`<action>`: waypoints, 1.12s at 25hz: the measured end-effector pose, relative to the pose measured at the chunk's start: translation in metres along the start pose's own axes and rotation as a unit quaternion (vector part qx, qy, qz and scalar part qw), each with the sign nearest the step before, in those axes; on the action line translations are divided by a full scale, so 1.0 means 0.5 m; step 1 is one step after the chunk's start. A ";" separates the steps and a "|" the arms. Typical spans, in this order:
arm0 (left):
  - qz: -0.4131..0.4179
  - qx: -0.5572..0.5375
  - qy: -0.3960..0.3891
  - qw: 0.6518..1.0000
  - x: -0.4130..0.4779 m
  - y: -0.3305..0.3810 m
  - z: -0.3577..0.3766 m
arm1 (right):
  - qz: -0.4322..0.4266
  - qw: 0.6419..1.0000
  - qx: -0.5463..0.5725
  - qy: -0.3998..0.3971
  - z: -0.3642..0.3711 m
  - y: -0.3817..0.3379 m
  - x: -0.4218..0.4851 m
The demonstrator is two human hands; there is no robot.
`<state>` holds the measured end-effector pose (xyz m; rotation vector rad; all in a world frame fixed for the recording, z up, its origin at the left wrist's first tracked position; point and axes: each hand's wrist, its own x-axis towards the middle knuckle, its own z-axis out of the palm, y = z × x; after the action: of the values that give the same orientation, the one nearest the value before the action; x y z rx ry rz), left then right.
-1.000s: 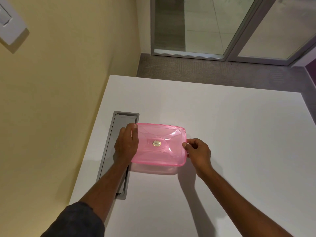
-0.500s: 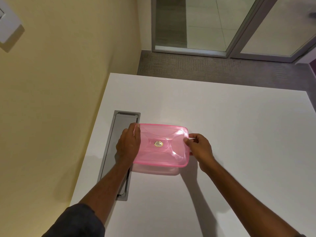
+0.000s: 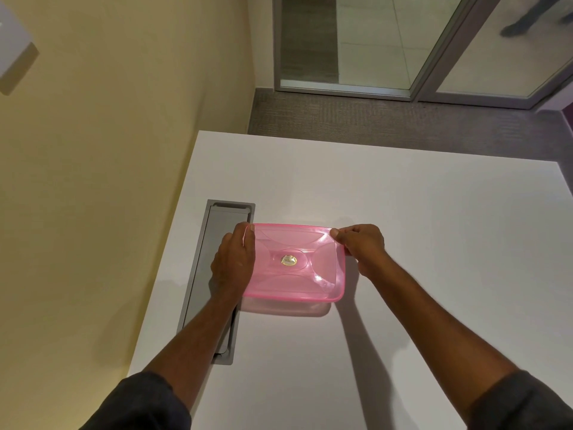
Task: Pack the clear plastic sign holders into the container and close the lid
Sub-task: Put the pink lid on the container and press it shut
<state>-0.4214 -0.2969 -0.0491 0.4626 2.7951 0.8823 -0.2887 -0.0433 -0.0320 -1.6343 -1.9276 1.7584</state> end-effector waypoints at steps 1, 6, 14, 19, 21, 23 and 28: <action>-0.001 -0.002 0.000 1.000 0.001 0.000 0.001 | 0.008 1.000 0.005 0.004 0.000 -0.003 0.001; 0.007 -0.009 0.002 1.000 0.000 -0.002 0.001 | 0.016 1.000 0.011 0.018 -0.002 0.003 0.006; 0.003 0.000 0.008 1.000 -0.001 0.003 0.001 | 0.045 0.998 0.030 -0.018 -0.003 -0.005 0.009; -0.017 0.016 0.015 1.000 -0.009 0.013 -0.005 | 0.031 0.996 -0.079 -0.020 -0.002 0.043 -0.101; -0.033 0.022 0.017 0.999 -0.009 0.015 -0.003 | 0.072 0.994 -0.068 -0.035 -0.009 0.076 -0.161; -0.059 0.035 0.020 0.997 -0.009 0.020 -0.003 | 0.133 0.989 -0.019 -0.054 -0.017 0.091 -0.206; -0.101 0.052 0.015 0.993 -0.007 0.021 0.001 | 0.154 0.986 0.059 -0.027 -0.014 0.095 -0.225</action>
<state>-0.4156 -0.2897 -0.0430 0.1752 2.8613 0.7092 -0.2052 -0.1275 -0.0012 -1.9439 -1.6219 2.0000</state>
